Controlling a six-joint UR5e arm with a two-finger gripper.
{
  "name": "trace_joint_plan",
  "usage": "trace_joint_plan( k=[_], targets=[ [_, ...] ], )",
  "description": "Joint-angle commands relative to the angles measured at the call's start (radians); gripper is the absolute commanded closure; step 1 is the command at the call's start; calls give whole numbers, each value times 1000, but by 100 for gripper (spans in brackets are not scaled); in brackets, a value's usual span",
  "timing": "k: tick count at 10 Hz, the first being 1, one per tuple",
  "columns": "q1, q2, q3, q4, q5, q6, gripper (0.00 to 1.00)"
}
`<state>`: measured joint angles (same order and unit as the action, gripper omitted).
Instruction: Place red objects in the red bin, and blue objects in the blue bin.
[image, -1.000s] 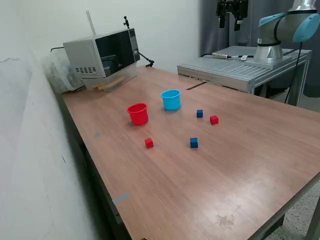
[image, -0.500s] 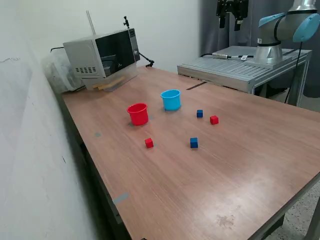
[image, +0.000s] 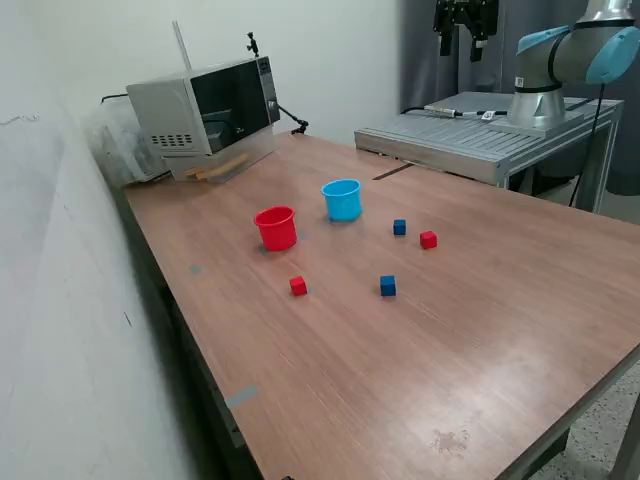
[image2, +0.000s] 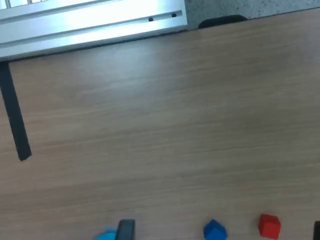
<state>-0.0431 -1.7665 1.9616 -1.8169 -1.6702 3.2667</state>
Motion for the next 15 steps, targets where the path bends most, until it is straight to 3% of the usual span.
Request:
trace_joint_plan(
  k=[1,2,4,6,10,11,12,13,14,15],
  targets=[
    [5,1,-1,-4,3,-2,0],
    [3,5,-9,-7,-3,-5,0],
    [2,50,-44,-8,3,-169,0],
    [3,96,-94,-75,23,-240,0],
    [6,283,-295,-102,27,-243,0],
    [12,315,-302,-128,90,-239,0],
    [11,355,-294,-134,203,-230,0],
    [12,392,-290,-165,267,-198,0],
    [11,430,-267,-255,274,-58,0],
    [9,450,-265,-268,274,14,0]
  ],
)
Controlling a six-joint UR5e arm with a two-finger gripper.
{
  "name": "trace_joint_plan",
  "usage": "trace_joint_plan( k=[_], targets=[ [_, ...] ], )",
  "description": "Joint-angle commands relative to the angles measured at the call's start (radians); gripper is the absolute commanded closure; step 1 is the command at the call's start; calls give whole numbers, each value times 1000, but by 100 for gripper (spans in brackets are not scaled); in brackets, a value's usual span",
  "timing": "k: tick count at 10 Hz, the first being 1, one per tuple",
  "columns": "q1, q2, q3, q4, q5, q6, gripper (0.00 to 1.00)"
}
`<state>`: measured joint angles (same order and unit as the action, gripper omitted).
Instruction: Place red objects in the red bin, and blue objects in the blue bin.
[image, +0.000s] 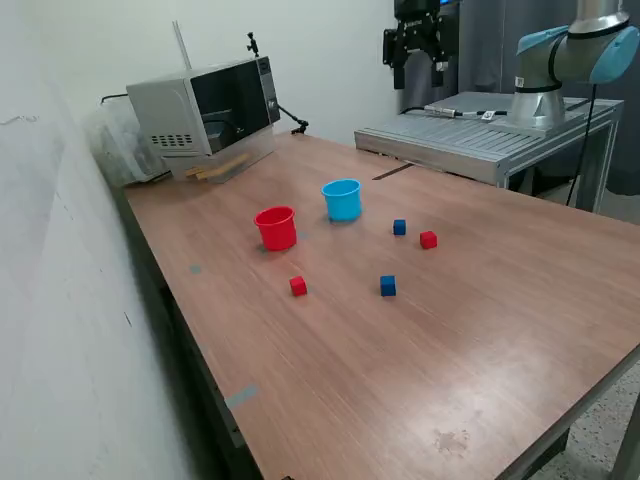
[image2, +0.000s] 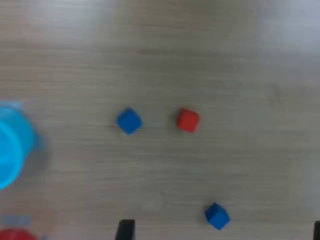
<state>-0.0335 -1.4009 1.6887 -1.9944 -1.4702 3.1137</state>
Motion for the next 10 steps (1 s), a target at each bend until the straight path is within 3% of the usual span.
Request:
trace_joint_plan(
  k=[1,2,3,4,5,6,10],
  targets=[
    [-5,106,6,-95,68,254,0],
    [-6,128,8,-118,50,308,0],
    [-8,143,11,-166,-20,334,0],
    [-11,164,50,-250,-112,379,0],
    [-26,196,69,-298,-136,419,0],
    [-66,221,68,-305,-134,418,0],
    [-54,264,118,-307,-127,425,0]
  ],
)
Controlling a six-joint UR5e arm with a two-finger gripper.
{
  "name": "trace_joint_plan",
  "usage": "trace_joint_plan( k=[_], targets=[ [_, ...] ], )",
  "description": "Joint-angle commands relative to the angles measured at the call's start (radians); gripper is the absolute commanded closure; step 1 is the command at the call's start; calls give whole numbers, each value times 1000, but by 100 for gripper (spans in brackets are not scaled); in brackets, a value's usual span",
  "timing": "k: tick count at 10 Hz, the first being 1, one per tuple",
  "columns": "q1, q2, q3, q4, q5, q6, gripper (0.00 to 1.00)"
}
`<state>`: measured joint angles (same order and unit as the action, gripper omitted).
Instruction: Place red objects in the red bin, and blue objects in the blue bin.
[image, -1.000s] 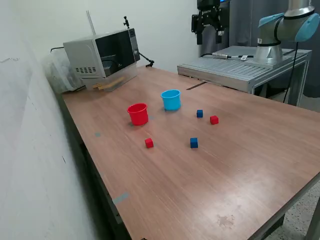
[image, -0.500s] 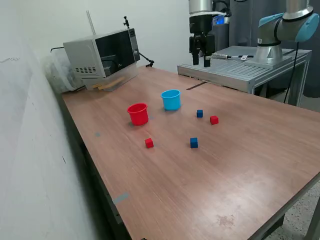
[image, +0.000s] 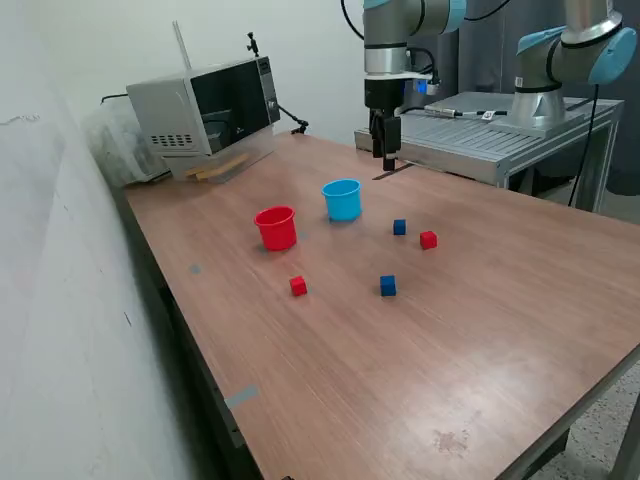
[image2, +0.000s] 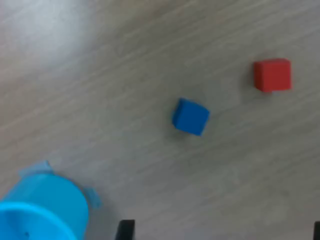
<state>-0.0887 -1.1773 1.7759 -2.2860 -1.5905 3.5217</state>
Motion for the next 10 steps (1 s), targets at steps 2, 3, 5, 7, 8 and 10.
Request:
trace_joint_plan(
  k=[2,3,5,7,8,10],
  targets=[
    [9,59,95,-62,-8,17,0],
    [16,61,105,-66,-6,17,0],
    [59,62,111,-69,-3,17,0],
    [79,76,103,-81,18,17,0],
    [90,93,93,-87,35,17,0],
    [93,123,71,-89,35,17,0]
  ],
)
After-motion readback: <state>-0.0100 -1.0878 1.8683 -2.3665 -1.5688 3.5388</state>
